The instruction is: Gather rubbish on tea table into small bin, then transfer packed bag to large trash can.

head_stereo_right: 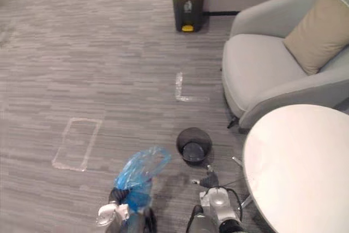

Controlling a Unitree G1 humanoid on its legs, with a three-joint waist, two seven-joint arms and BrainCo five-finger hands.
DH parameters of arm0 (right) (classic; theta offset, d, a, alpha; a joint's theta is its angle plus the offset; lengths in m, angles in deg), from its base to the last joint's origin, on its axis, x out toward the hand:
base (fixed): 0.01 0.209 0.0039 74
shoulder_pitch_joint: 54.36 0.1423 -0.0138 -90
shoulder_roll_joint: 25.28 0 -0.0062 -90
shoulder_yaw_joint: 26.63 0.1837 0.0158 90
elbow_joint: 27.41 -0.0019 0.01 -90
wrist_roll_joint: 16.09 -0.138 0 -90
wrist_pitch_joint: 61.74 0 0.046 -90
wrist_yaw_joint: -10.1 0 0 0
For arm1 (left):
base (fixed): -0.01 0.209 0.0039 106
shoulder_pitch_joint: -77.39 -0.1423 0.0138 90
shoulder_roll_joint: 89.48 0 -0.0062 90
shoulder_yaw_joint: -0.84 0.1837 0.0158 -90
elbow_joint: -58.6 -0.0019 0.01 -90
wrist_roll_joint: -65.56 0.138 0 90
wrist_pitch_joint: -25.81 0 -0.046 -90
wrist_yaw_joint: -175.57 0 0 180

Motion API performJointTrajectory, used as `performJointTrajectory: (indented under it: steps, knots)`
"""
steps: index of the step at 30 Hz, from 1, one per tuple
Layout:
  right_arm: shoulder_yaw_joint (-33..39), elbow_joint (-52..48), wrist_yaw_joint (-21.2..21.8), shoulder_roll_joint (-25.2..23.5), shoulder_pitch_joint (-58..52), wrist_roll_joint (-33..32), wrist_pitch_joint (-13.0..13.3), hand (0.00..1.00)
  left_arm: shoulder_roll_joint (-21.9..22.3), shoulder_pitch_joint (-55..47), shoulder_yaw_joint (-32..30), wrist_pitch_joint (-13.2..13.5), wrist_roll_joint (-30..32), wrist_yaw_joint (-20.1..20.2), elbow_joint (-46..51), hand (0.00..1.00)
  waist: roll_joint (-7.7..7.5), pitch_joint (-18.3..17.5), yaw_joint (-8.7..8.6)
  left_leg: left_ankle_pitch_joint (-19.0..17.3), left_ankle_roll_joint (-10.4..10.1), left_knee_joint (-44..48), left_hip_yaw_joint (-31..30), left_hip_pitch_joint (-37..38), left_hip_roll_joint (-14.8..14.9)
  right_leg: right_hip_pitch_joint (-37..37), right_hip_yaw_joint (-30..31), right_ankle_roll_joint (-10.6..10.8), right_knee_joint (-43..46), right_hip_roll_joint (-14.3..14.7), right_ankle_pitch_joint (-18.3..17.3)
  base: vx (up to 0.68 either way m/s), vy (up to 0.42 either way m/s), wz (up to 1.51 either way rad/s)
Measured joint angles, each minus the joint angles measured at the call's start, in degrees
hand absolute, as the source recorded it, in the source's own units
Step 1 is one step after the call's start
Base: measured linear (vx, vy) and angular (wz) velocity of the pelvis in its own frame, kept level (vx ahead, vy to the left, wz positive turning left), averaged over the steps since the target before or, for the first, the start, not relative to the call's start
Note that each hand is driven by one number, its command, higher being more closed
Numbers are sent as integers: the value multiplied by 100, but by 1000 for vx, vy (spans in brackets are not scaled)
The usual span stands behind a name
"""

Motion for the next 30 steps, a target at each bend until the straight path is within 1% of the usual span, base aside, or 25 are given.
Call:
performJointTrajectory:
  steps: [1,2,3,4,7,9,10,12,14,15,16,17,18,19,20,21,22,23,24,25,26,27,28,29,30]
  knots:
    - [37,3,5,-52,0,0,0,0,-57,-24,48,-1,25,4,-6,100,-20,-28,-1,-4,-7,-106,-15,18,-40,83,-52,31,-187,14,131,-102,252,32]
    - [31,13,20,-140,2,0,0,0,-131,-30,85,-4,93,10,-35,100,-81,-57,13,-7,-1,-100,-11,-4,-93,180,-60,76,-428,10,301,-60,179,11]
    - [21,18,47,-262,4,12,0,0,-184,-109,86,-8,115,9,-111,100,-111,-77,22,-36,50,-75,7,15,-199,309,-43,169,-671,-35,472,-54,163,1]
    - [19,20,51,-273,3,13,0,0,-196,-127,84,-10,116,9,-116,100,-110,-77,22,-41,59,-74,9,24,-213,327,-38,173,-694,-46,496,-59,148,-7]
    - [-48,53,60,-280,-51,68,-7,0,-246,-260,67,-11,224,24,-180,100,-79,-99,30,-99,159,-62,55,70,-334,429,18,279,-894,-135,666,-60,116,-8]
    - [-45,118,60,-278,-64,208,-10,0,-263,-294,21,-27,227,39,-271,100,-84,-100,112,-154,208,3,101,34,-365,427,56,288,-991,-151,718,-43,70,-12]
    - [-41,159,60,-273,-62,213,-10,0,-272,-298,17,-28,228,44,-281,100,-86,-103,113,-189,216,40,79,4,-372,424,48,315,-992,-161,688,-14,78,3]
    - [-4,278,62,-264,-91,217,-42,0,-261,-291,17,-33,230,65,-287,100,-88,-98,112,-442,299,286,-42,-130,-437,323,-45,477,-663,-304,422,13,83,22]
    - [109,279,60,-235,-176,221,-96,0,-287,-292,-1,-33,228,97,-264,100,-140,-87,99,-774,375,702,-228,-263,-513,88,-82,710,192,-585,-119,80,124,37]
    - [113,279,60,-230,-222,222,-104,0,-320,-292,-5,-34,227,101,-260,100,-193,-100,94,-895,400,837,-321,-325,-550,26,-75,783,526,-704,-268,193,156,46]
    - [129,279,62,-224,-254,222,-107,0,-346,-293,18,-45,224,95,-279,100,-252,-129,71,-1073,503,936,-483,-320,-700,-237,103,707,1335,-940,-292,170,116,38]
    - [134,278,60,-212,-253,221,-110,0,-345,-285,21,-51,223,88,-284,100,-246,-123,51,-1115,553,935,-549,-288,-735,-470,260,679,1863,-1016,-261,216,144,48]
    - [145,285,59,-186,-256,219,-114,0,-365,-242,23,-54,222,85,-278,100,-192,-71,-15,-1140,608,960,-701,-168,-707,-858,548,575,2606,-999,-330,168,89,43]
    - [131,288,72,-217,-259,216,-121,0,-361,-239,25,-54,221,82,-275,100,-153,-47,-70,-1212,623,972,-813,-101,-636,-966,661,544,2689,-829,-535,273,48,51]
    - [120,287,75,-261,-255,216,-120,0,-396,-211,17,-53,218,60,-271,100,-153,-44,-82,-1277,605,936,-916,2,-576,-1089,649,421,2652,-599,-677,332,-20,49]
    - [102,291,78,-270,-254,215,-120,0,-437,-145,14,-56,217,47,-272,100,-136,-16,-83,-1330,567,826,-1005,156,-508,-1263,511,313,2439,-351,-714,358,-39,42]
    - [103,291,78,-262,-243,215,-120,0,-458,-87,13,-54,217,44,-272,100,-160,15,-83,-1323,551,722,-1038,284,-484,-1340,411,229,2233,-228,-675,396,-75,53]
    - [105,291,78,-239,-222,213,-120,0,-486,22,9,-54,217,41,-270,100,-160,63,-96,-1314,456,584,-1111,491,-425,-1432,175,62,1747,-44,-520,461,-86,54]
    - [109,289,78,-234,-240,213,-121,0,-534,60,22,-48,217,41,-257,100,-245,31,-111,-1332,361,355,-1153,775,-437,-1496,9,-60,1112,123,-131,494,-92,55]
    - [110,278,78,-232,-267,212,-118,0,-577,45,22,-47,218,41,-254,100,-306,4,-127,-1367,258,299,-1199,896,-460,-1506,-12,-292,867,206,273,557,-78,53]
    - [146,291,79,-154,-354,205,-110,0,-487,70,9,-62,220,34,-331,100,-122,-34,-189,-1428,122,425,-1365,991,-286,-1370,-105,-548,957,292,448,572,-76,37]
    - [218,292,79,-149,-328,190,-112,0,-437,89,-16,-46,219,51,-276,100,-99,-78,-153,-1247,-181,929,-1382,732,-234,-1348,-169,-544,1015,284,294,563,-85,33]
    - [257,288,82,-128,-310,174,-112,0,-406,116,-22,-46,219,49,-259,100,-101,-70,-169,-1132,-298,1269,-1387,589,-241,-1257,-195,-530,969,274,224,536,-120,13]
    - [248,284,90,-53,-309,166,-121,0,-311,156,-87,-48,220,48,-235,100,-64,-48,-183,-841,-326,2138,-1364,328,-202,-944,-224,-515,759,345,134,528,-139,4]
    - [205,278,102,-56,-328,162,-136,0,-232,127,-180,-51,219,56,-197,100,-20,-30,-173,-503,-327,2929,-1286,100,-97,-603,-183,-510,514,446,120,733,-124,-57]
